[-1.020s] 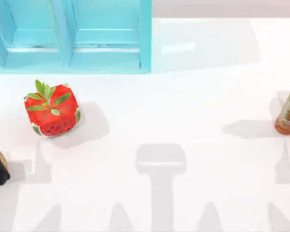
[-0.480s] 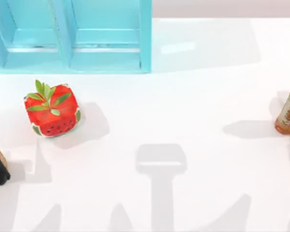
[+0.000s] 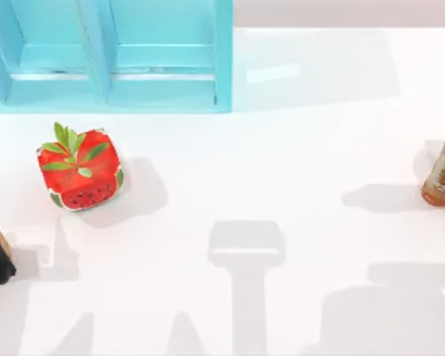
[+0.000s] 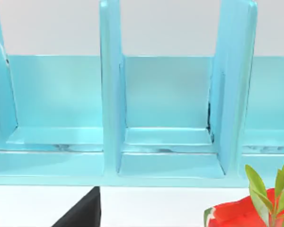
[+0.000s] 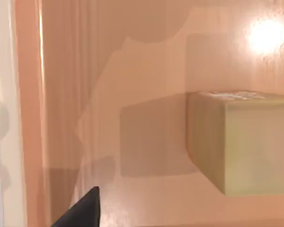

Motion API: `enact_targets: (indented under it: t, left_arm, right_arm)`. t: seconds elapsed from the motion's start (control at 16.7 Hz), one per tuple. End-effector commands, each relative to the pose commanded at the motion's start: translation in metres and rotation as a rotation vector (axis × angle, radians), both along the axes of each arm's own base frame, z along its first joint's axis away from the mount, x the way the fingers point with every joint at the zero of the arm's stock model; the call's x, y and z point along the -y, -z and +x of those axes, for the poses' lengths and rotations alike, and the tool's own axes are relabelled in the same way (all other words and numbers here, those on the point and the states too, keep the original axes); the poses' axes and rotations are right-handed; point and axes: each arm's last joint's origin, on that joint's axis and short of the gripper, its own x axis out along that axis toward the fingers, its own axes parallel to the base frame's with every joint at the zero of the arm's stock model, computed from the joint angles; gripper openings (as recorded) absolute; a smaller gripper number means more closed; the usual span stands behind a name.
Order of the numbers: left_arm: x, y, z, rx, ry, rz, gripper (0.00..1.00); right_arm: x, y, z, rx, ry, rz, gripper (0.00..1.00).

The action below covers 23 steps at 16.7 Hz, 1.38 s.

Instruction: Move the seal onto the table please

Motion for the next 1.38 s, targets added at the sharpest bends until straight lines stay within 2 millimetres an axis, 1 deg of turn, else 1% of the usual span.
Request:
enact_targets:
  t: [0.24,0.42,0.78,0.9,1.02,1.2,1.38]
  left_arm:
    - [0.000,0.000,0.000,0.000,0.000,0.000,1.00]
    - [0.000,0.000,0.000,0.000,0.000,0.000,1.00]
    - [0.000,0.000,0.000,0.000,0.000,0.000,1.00]
    - [0.000,0.000,0.000,0.000,0.000,0.000,1.00]
    - [0.000,0.000,0.000,0.000,0.000,0.000,1.00]
    - [0.000,0.000,0.000,0.000,0.000,0.000,1.00]
    - [0.000,0.000,0.000,0.000,0.000,0.000,1.00]
  right_arm:
    - [0.035,0.004,0.030,-0.193,-0.001,0.075,1.00]
    - [0.050,0.007,0.041,-0.259,-0.002,0.108,1.00]
    - [0.051,0.007,0.042,-0.264,-0.006,0.110,1.00]
    - [0.051,0.012,0.043,-0.267,-0.004,0.112,1.00]
    - [0.052,0.028,0.044,-0.270,-0.002,0.114,1.00]
    - [0.054,0.063,0.047,-0.260,-0.003,0.109,1.00]
    - [0.053,0.096,0.044,-0.259,-0.002,0.108,1.00]
